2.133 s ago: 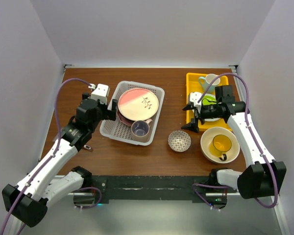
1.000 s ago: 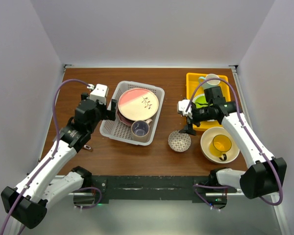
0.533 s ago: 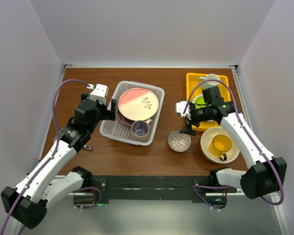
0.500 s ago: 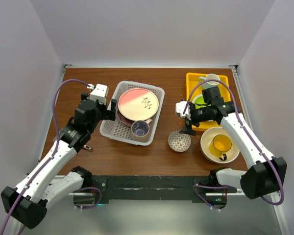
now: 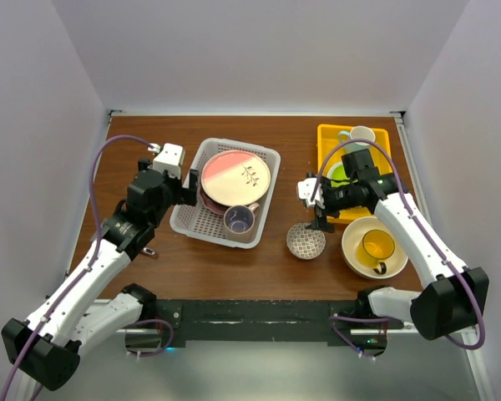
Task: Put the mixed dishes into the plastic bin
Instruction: Pick up the bowl from the center of the board.
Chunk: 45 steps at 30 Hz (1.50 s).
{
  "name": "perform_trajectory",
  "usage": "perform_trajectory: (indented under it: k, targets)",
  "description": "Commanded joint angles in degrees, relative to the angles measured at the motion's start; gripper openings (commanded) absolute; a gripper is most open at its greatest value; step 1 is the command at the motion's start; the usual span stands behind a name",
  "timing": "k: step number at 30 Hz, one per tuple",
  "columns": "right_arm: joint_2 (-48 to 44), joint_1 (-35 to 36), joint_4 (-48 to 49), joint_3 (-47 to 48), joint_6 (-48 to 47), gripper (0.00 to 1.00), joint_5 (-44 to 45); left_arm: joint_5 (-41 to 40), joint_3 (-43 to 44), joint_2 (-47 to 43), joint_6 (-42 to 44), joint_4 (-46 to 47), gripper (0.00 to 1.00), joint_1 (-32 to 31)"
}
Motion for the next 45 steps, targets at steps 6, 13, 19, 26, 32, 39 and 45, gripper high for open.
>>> perform_trajectory:
  k: [6, 13, 19, 26, 32, 39, 45]
  targets:
    - [0.6, 0.8, -0.8, -0.3, -3.2, 0.98, 0.7, -0.8, -0.2, -1.2, -0.8, 2.8, 1.00, 0.3]
    - [1.1, 0.9, -0.7, -0.4, -3.2, 0.98, 0.8, -0.7, -0.2, -1.5, -0.8, 2.9, 1.00, 0.3]
    - [1.0, 0.9, -0.1, -0.8, -3.2, 0.98, 1.2, -0.7, -0.4, -1.6, -0.8, 2.9, 1.00, 0.4]
    - [0.9, 1.5, 0.4, -1.5, -3.1, 0.98, 2.1, -0.7, -0.3, -1.6, -0.8, 2.9, 1.00, 0.3]
    - [0.9, 1.6, 0.7, -1.8, -3.1, 0.98, 2.8, -0.7, -0.4, -1.6, -0.8, 2.9, 1.00, 0.3]
    - [1.0, 2.1, 1.2, -2.4, -3.1, 0.98, 3.7, -0.7, -0.4, -1.5, -0.8, 2.9, 1.00, 0.4]
    - [1.0, 2.7, 2.0, -3.1, -3.1, 0.98, 4.6, -0.7, -0.4, -1.6, -0.8, 2.9, 1.00, 0.3]
